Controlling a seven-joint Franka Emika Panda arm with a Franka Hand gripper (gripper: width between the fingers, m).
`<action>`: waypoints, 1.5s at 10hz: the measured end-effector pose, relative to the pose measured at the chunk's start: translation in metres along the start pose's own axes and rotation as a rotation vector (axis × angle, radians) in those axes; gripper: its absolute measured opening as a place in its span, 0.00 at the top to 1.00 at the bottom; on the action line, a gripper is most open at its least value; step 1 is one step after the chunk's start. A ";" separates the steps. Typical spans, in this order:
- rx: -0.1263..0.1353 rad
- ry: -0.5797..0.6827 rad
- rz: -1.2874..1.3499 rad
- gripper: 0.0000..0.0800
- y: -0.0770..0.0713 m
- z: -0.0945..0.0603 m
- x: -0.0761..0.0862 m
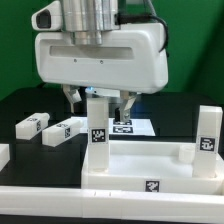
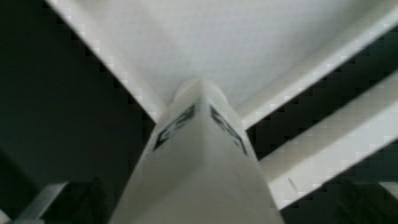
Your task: Assemble desk
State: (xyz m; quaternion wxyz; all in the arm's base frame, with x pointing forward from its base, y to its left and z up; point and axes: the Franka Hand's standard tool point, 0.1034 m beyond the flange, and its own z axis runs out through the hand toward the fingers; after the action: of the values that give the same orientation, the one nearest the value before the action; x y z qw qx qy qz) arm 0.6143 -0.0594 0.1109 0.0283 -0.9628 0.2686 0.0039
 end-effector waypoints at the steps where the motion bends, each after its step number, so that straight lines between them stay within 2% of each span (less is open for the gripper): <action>1: -0.002 0.007 -0.073 0.19 0.000 0.000 0.001; 7: -0.020 0.017 -0.611 0.19 0.004 0.000 0.003; 8: -0.020 0.016 -0.597 0.36 0.004 0.000 0.003; 9: -0.020 0.016 -0.597 0.36 0.004 0.000 0.003; 10: -0.020 0.016 -0.597 0.54 0.004 0.001 0.003; 11: -0.020 0.016 -0.597 0.64 0.004 0.001 0.003; 15: -0.015 0.016 -0.502 0.64 0.004 0.001 0.003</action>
Offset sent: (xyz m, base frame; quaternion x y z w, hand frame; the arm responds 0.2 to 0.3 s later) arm -0.0049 -0.0058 0.0049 -0.0356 0.0144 -0.2242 0.9738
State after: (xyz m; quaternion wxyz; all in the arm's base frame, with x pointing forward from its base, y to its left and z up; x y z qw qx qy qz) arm 0.6145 -0.0646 0.1097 0.0192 -0.9995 0.0213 -0.0091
